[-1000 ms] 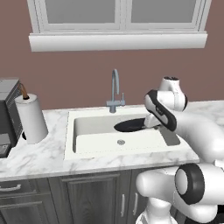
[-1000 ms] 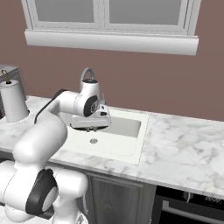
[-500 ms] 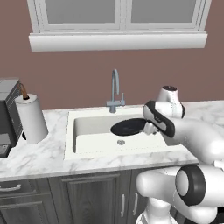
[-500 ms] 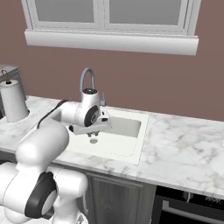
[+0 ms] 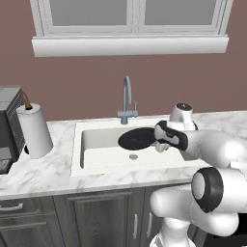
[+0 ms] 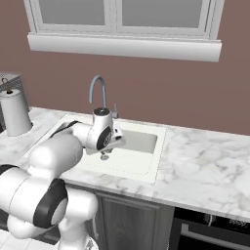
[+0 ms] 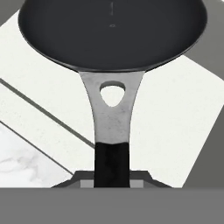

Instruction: Move the pot and pan from the stove into the sink.

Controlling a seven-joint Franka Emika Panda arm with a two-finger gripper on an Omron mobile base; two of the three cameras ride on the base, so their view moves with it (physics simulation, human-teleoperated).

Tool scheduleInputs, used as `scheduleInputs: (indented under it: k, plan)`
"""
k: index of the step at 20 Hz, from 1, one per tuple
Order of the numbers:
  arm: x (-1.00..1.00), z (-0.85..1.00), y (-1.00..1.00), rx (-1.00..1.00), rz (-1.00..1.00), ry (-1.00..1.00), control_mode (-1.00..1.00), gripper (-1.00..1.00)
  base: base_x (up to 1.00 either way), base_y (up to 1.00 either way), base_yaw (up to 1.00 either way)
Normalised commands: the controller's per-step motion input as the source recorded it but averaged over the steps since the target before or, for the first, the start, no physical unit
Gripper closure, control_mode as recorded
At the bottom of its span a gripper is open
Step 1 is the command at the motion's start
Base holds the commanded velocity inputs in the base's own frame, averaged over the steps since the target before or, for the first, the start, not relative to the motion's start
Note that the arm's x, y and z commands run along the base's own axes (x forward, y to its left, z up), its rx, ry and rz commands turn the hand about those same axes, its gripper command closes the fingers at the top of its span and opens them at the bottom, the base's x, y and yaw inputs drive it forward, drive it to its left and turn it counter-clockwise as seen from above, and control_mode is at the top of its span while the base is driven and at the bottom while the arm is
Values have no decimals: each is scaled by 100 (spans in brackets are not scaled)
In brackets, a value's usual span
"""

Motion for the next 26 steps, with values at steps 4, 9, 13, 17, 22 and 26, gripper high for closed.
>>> scheduleInputs:
  k: [4, 9, 13, 17, 22, 26]
  plan:
    - [37, -25, -3, 0, 7, -3, -100, 100, 0, 0, 0]
    - [28, -22, -3, 0, 7, 0, -100, 100, 0, 0, 0]
    - [7, -11, -1, -2, 4, 0, -100, 100, 0, 0, 0]
    - [0, -3, 0, -1, 1, 0, -100, 100, 0, 0, 0]
    - [0, -7, -11, 0, 15, 2, -100, 100, 0, 0, 0]
    - [0, -9, -6, 0, 15, 0, -100, 100, 0, 0, 0]
